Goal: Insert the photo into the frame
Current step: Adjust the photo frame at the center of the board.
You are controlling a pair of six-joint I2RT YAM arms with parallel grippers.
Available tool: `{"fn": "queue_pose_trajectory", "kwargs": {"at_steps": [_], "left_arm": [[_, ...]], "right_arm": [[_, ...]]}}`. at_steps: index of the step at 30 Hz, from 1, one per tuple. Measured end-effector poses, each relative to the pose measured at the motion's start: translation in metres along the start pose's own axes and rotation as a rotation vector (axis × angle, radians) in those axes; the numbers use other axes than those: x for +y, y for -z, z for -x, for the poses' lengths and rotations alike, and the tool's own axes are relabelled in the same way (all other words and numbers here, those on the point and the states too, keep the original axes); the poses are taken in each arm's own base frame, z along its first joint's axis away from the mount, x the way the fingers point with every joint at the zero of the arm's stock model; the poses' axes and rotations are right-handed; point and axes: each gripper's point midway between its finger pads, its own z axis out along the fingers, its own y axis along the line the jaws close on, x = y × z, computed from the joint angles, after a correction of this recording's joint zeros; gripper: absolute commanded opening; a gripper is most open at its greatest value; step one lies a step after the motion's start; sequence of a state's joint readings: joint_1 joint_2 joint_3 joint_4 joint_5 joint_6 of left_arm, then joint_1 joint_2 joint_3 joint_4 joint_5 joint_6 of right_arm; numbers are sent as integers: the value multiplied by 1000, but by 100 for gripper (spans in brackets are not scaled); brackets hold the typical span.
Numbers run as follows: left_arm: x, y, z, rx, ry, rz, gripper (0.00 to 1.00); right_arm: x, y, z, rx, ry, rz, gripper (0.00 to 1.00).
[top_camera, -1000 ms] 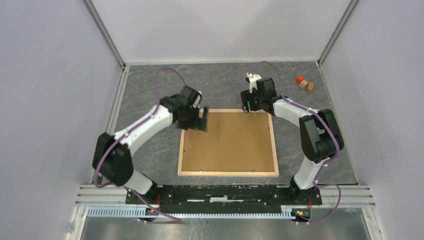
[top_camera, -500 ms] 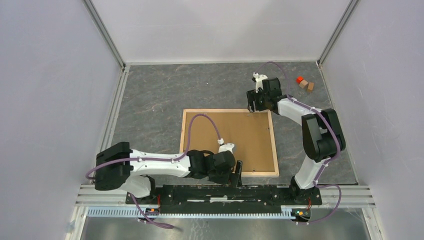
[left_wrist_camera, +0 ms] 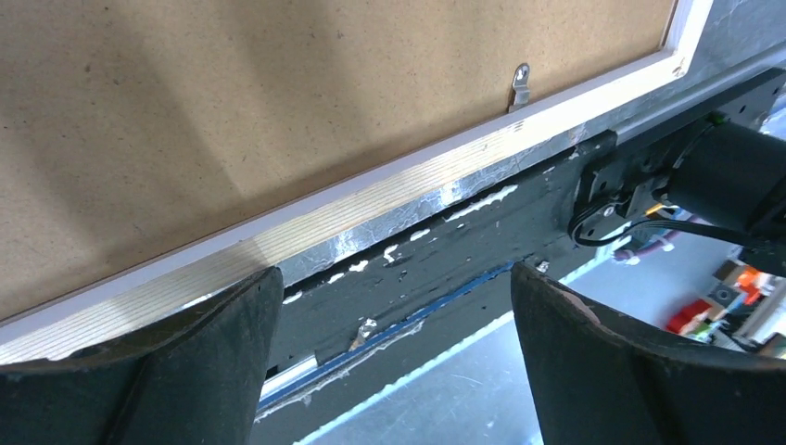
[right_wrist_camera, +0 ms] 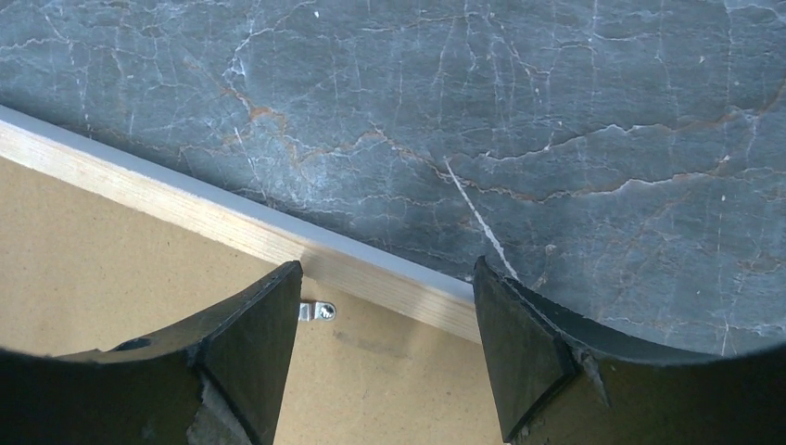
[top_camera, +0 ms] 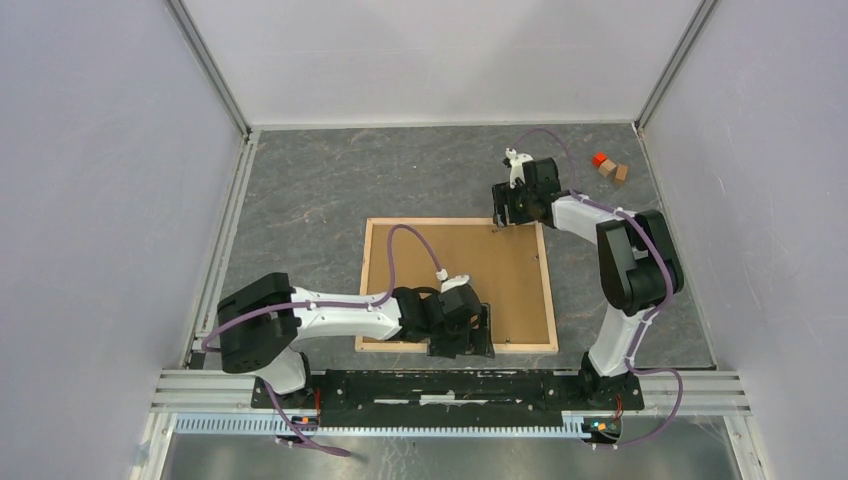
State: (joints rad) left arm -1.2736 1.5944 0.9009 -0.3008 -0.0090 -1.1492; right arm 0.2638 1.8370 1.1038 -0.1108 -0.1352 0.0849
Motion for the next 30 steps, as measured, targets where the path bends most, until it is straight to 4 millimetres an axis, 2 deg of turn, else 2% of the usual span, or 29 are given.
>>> {"fn": "queue_pose_trajectory", "kwargs": {"at_steps": [4, 9, 16, 21, 25, 28, 30], "left_arm": [[4, 1, 12, 19, 63, -5, 98], [24, 3, 48, 3, 166, 15, 99], [73, 14, 97, -27, 267, 78, 98], [134, 34, 141, -86, 373, 169, 90], [174, 52, 173, -149, 413, 246, 80], [197, 63, 188, -167, 417, 306, 71], [202, 65, 196, -170, 412, 316, 65]], "right_arm": [[-3, -5, 3, -1, -23, 1, 73], [-13, -7, 12, -37, -45, -9, 73], [-18, -2, 13, -83, -51, -20, 73], [-12, 13, -6, -92, -72, 2, 72], [7, 26, -25, -90, -102, 76, 71], [22, 39, -47, -85, -123, 130, 72], [30, 47, -66, -62, -139, 156, 72]]}}
